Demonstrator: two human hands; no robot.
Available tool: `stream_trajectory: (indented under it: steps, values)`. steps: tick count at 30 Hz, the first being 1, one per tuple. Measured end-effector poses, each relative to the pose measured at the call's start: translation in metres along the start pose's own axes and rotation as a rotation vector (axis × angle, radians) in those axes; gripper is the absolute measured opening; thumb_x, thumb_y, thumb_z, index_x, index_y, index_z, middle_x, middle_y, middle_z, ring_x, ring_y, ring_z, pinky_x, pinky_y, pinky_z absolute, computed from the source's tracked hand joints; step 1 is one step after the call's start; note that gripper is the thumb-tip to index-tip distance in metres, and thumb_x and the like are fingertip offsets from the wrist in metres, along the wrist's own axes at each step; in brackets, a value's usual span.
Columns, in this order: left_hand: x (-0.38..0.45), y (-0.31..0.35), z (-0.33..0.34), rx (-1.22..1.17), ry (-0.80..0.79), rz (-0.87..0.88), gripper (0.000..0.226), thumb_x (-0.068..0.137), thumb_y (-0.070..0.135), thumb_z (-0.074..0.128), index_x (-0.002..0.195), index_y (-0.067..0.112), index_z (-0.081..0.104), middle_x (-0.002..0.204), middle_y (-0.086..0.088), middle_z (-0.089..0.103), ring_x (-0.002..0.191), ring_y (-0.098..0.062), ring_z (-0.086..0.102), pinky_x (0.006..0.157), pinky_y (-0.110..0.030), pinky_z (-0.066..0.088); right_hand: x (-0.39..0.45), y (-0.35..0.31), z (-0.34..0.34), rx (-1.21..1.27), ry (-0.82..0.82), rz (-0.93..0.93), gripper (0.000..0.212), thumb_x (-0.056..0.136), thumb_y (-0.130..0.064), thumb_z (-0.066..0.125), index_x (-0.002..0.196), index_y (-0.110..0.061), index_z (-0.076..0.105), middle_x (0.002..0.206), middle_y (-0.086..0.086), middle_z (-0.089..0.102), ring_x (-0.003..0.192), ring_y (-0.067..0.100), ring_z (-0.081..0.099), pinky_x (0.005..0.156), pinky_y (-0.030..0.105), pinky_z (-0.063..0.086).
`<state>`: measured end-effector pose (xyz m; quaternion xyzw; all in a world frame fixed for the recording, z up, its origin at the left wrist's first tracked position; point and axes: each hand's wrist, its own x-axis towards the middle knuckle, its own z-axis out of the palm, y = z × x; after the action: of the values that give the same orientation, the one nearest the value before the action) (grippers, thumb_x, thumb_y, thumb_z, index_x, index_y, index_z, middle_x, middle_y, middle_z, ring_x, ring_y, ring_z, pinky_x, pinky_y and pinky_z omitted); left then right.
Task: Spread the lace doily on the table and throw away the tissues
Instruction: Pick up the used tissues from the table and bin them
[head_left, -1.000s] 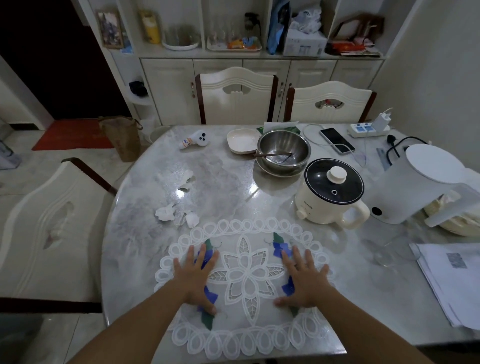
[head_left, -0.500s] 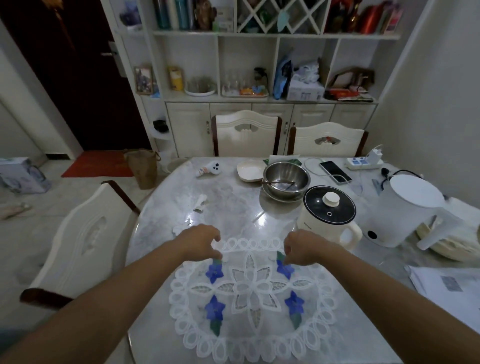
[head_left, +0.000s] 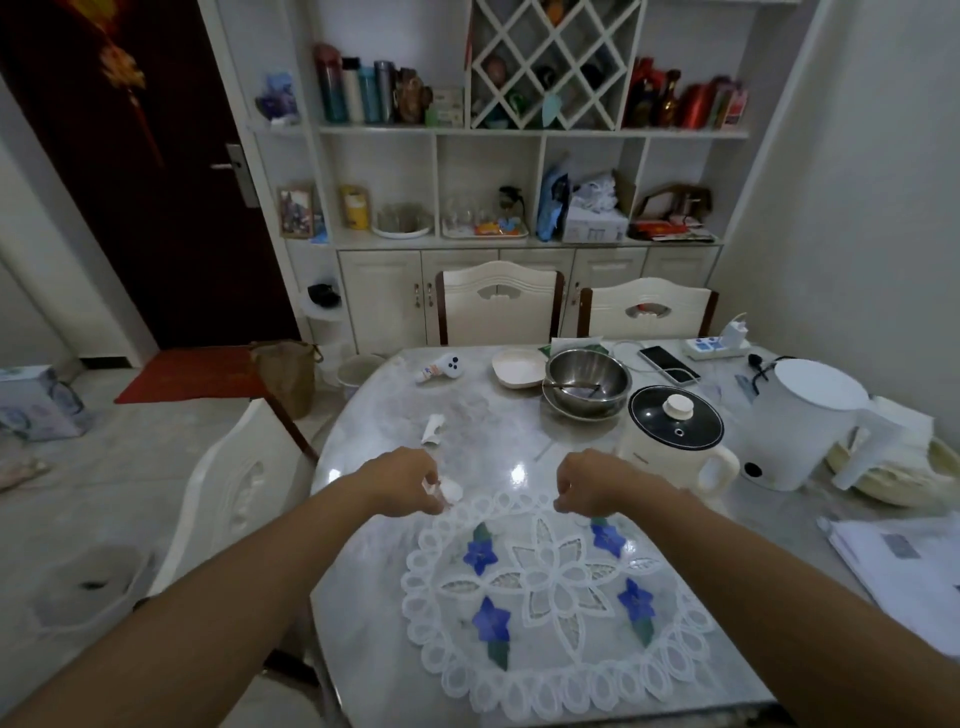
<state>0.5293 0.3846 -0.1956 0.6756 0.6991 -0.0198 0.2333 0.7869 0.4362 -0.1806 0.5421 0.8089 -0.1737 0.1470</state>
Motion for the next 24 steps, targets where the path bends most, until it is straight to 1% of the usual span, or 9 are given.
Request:
stream_trajectory:
  steps: [3, 5, 7, 10, 13, 17, 19, 21, 24]
  values:
    - [-0.009, -0.032, -0.004, -0.026, -0.003, -0.007, 0.052, 0.077, 0.045, 0.073, 0.12, 0.018, 0.06, 0.128, -0.004, 0.056, 0.109, -0.021, 0.057, 0.091, -0.032, 0.048, -0.002, -0.032, 0.006, 0.028, 0.017, 0.018, 0.034, 0.088, -0.035, 0.063, 0.111, -0.011, 0.067, 0.115, 0.008, 0.067, 0.103, 0.025, 0.063, 0.093, 0.04, 0.053]
    - [-0.014, -0.051, -0.007, -0.041, 0.008, -0.005, 0.048, 0.078, 0.042, 0.073, 0.117, 0.017, 0.061, 0.125, -0.004, 0.057, 0.103, -0.02, 0.057, 0.089, -0.033, 0.049, 0.0, -0.051, 0.01, 0.047, 0.038, 0.025, 0.033, 0.087, -0.035, 0.063, 0.108, -0.01, 0.068, 0.115, 0.009, 0.068, 0.102, 0.027, 0.064, 0.091, 0.04, 0.054]
    - [-0.017, -0.068, -0.008, -0.061, 0.016, -0.019, 0.047, 0.078, 0.04, 0.074, 0.116, 0.016, 0.061, 0.122, -0.005, 0.057, 0.099, -0.02, 0.057, 0.088, -0.034, 0.05, 0.002, -0.068, 0.013, 0.055, 0.043, 0.028, 0.032, 0.087, -0.035, 0.064, 0.11, -0.012, 0.067, 0.118, 0.008, 0.066, 0.104, 0.026, 0.063, 0.091, 0.038, 0.053]
    - [-0.016, -0.089, -0.007, -0.072, 0.008, -0.042, 0.048, 0.078, 0.039, 0.075, 0.117, 0.015, 0.061, 0.124, -0.006, 0.057, 0.104, -0.022, 0.059, 0.09, -0.034, 0.051, 0.01, -0.09, 0.019, 0.064, 0.042, 0.019, 0.031, 0.088, -0.033, 0.066, 0.113, -0.014, 0.065, 0.12, 0.007, 0.064, 0.106, 0.025, 0.061, 0.09, 0.036, 0.052]
    - [-0.011, -0.105, -0.001, -0.077, -0.013, -0.062, 0.051, 0.08, 0.038, 0.074, 0.122, 0.015, 0.058, 0.129, -0.006, 0.056, 0.109, -0.022, 0.058, 0.092, -0.033, 0.05, 0.024, -0.104, 0.025, 0.075, 0.052, 0.009, 0.031, 0.087, -0.031, 0.067, 0.114, -0.017, 0.064, 0.122, 0.006, 0.062, 0.106, 0.024, 0.061, 0.09, 0.034, 0.051]
    - [0.004, -0.117, 0.01, -0.119, -0.022, -0.091, 0.052, 0.083, 0.037, 0.071, 0.128, 0.015, 0.056, 0.132, -0.005, 0.057, 0.111, -0.022, 0.059, 0.093, -0.032, 0.051, 0.05, -0.116, 0.033, 0.119, 0.039, -0.015, 0.038, 0.085, -0.022, 0.071, 0.121, -0.017, 0.06, 0.124, 0.007, 0.06, 0.098, 0.019, 0.057, 0.083, 0.027, 0.047]
    - [0.016, -0.12, 0.014, -0.133, -0.029, -0.103, 0.053, 0.085, 0.038, 0.068, 0.13, 0.014, 0.054, 0.135, -0.006, 0.055, 0.116, -0.023, 0.057, 0.097, -0.033, 0.049, 0.065, -0.118, 0.035, 0.129, 0.014, -0.033, 0.043, 0.084, -0.017, 0.071, 0.125, -0.017, 0.058, 0.126, 0.008, 0.059, 0.102, 0.021, 0.058, 0.083, 0.026, 0.046]
    - [0.03, -0.122, 0.019, -0.136, -0.048, -0.112, 0.054, 0.088, 0.037, 0.064, 0.134, 0.014, 0.049, 0.14, -0.007, 0.051, 0.122, -0.024, 0.053, 0.1, -0.033, 0.046, 0.083, -0.118, 0.04, 0.135, -0.005, -0.052, 0.046, 0.085, -0.01, 0.069, 0.129, -0.019, 0.056, 0.127, 0.009, 0.058, 0.106, 0.023, 0.059, 0.086, 0.028, 0.048]
    - [0.058, -0.123, 0.028, -0.122, -0.058, -0.106, 0.051, 0.094, 0.034, 0.055, 0.14, 0.015, 0.043, 0.146, -0.007, 0.046, 0.129, -0.025, 0.048, 0.104, -0.034, 0.041, 0.118, -0.113, 0.049, 0.112, 0.006, -0.085, 0.048, 0.087, 0.002, 0.06, 0.129, -0.022, 0.054, 0.128, 0.009, 0.058, 0.108, 0.025, 0.059, 0.088, 0.029, 0.048]
